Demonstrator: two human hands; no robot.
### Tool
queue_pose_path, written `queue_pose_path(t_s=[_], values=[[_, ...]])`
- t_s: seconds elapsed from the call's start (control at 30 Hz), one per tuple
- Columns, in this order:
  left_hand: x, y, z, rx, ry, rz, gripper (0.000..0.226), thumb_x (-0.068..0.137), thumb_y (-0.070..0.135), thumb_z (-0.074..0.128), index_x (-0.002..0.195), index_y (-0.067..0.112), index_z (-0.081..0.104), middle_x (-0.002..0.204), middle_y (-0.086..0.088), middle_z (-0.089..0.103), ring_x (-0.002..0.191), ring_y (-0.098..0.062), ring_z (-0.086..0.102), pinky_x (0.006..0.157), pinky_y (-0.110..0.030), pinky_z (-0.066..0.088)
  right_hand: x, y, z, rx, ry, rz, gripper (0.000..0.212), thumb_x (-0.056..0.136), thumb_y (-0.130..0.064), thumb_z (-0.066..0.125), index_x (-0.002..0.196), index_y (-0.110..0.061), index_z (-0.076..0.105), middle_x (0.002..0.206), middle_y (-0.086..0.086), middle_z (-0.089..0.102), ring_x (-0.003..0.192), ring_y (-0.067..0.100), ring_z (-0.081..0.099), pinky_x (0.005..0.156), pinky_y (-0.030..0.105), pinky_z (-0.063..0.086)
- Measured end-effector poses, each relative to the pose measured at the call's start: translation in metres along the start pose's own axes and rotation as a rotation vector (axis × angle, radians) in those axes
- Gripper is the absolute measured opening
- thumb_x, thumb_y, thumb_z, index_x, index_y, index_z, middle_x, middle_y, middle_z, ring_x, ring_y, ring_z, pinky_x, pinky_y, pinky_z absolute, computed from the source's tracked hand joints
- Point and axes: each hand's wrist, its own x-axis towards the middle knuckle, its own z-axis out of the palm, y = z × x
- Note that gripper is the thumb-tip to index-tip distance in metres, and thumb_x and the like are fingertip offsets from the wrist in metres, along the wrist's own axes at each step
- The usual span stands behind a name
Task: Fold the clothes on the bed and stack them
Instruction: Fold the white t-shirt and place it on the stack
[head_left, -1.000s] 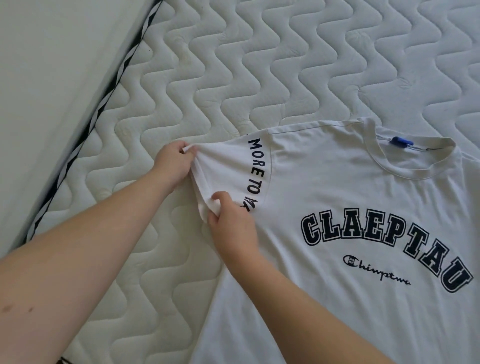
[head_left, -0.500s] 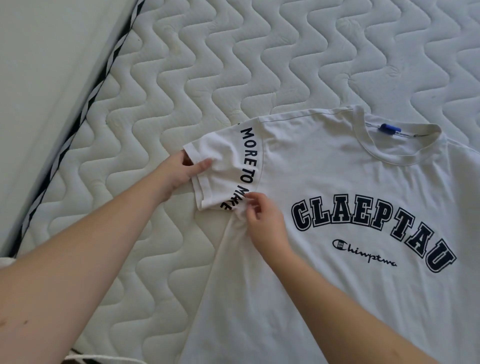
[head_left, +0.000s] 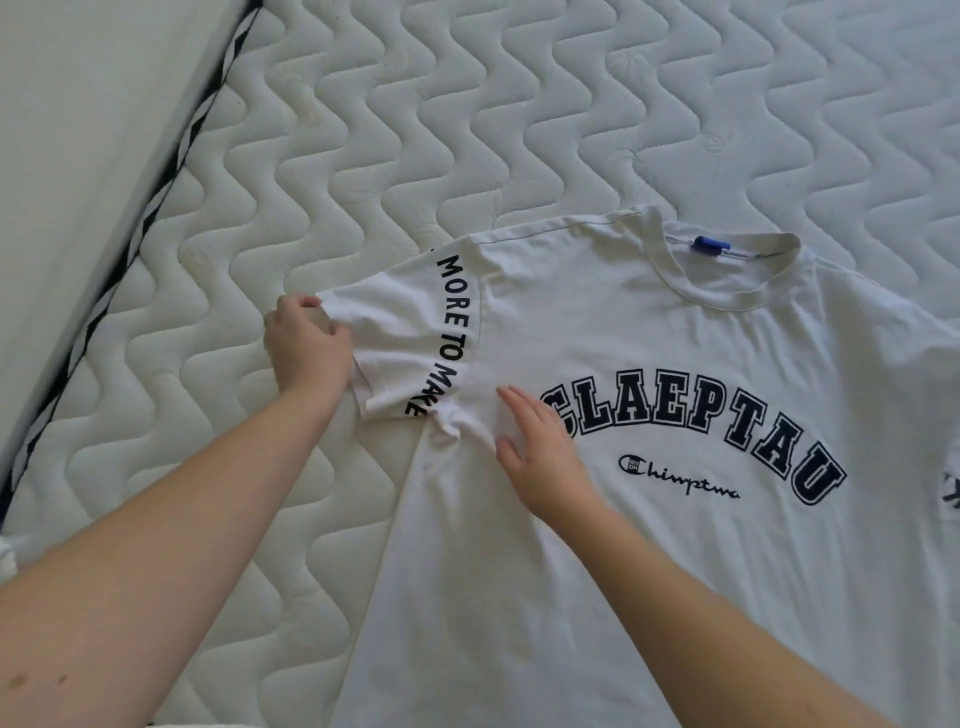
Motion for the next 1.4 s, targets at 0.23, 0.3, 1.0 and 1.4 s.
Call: queue_pose_path(t_s=[0.23, 0.3, 1.0, 1.4], values=[[-0.039, 0.060, 0.040, 0.112, -0.256, 0.501, 0.034, 0.090, 0.014, 0.058, 0.124, 0.012, 0.058, 0.120, -0.010, 0.057, 0.113, -0.029, 0.050, 0.100, -0.038, 0.037, -0.007, 0.078, -0.093, -0.126, 0.149, 0.181, 0.057, 0.098, -0.021, 0.052, 0.152, -0.020, 0.033, 0.157, 0.000, 0.032, 0.146, 0.018, 0.022, 0.121, 0.032, 0.013], [-0.055, 0.079, 0.064, 0.237, -0.374, 0.664, 0.043, 0.090, 0.019, 0.060, 0.133, 0.015, 0.055, 0.132, -0.009, 0.054, 0.122, -0.030, 0.047, 0.102, -0.039, 0.035, -0.011, 0.099, -0.118, -0.175, 0.177, 0.235, 0.058, 0.099, -0.025, 0.050, 0.153, -0.023, 0.029, 0.159, -0.002, 0.028, 0.147, 0.018, 0.019, 0.121, 0.035, 0.013], [-0.216, 0.262, 0.261, 0.748, -0.717, 1.245, 0.102, 0.081, 0.070, 0.056, 0.154, 0.037, -0.007, 0.163, 0.001, -0.015, 0.150, -0.020, -0.013, 0.122, -0.042, 0.001, -0.069, 0.282, -0.310, 0.239, 0.568, 0.772, 0.053, 0.098, -0.041, 0.050, 0.144, -0.017, 0.040, 0.145, 0.009, 0.046, 0.133, 0.034, 0.042, 0.110, 0.049, 0.033], [-0.244, 0.330, 0.302, 0.729, -0.725, 1.300, 0.086, 0.093, 0.058, 0.049, 0.154, 0.036, -0.007, 0.164, 0.001, -0.011, 0.151, -0.020, -0.008, 0.122, -0.042, 0.004, -0.118, 0.335, -0.323, 0.359, 0.989, 0.796, 0.015, 0.088, -0.022, 0.061, 0.098, -0.014, 0.054, 0.091, 0.000, 0.060, 0.089, 0.024, 0.054, 0.072, 0.028, 0.032]])
